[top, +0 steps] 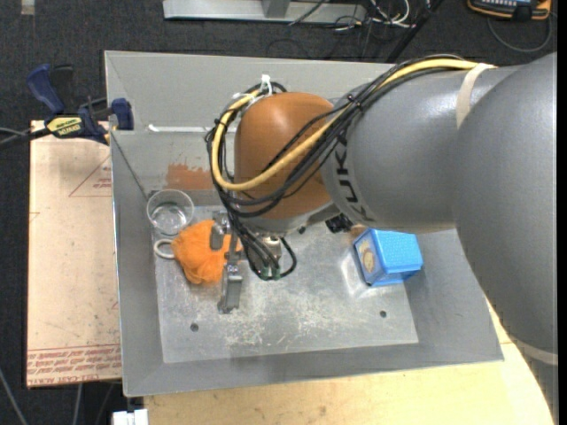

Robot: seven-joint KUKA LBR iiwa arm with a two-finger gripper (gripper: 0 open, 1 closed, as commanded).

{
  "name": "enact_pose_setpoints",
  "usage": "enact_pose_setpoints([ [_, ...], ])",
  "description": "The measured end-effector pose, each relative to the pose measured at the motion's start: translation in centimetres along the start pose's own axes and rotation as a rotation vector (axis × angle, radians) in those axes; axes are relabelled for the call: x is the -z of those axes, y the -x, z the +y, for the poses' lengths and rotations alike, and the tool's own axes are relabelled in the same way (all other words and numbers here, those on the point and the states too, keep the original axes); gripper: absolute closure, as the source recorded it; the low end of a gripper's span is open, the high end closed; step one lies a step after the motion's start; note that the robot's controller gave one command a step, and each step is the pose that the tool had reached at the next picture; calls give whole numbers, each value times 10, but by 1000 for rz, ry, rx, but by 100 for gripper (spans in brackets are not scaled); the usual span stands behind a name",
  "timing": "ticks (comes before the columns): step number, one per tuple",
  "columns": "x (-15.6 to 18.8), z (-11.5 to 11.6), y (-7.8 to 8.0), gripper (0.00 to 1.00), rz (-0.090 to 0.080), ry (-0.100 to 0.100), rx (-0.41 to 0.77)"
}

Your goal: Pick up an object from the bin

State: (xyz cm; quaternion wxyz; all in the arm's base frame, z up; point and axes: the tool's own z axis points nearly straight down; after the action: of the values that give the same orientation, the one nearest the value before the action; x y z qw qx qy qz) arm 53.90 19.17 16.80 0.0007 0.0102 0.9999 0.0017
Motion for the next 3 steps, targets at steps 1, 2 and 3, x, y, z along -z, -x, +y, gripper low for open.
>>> enact_pose_setpoints([
  [1,-36,-31,15,0,-12,2,-19],
  [2,-74,-28,37,0,-3,-3,92],
  [3,-97,-54,58,100,-16,2,282],
])
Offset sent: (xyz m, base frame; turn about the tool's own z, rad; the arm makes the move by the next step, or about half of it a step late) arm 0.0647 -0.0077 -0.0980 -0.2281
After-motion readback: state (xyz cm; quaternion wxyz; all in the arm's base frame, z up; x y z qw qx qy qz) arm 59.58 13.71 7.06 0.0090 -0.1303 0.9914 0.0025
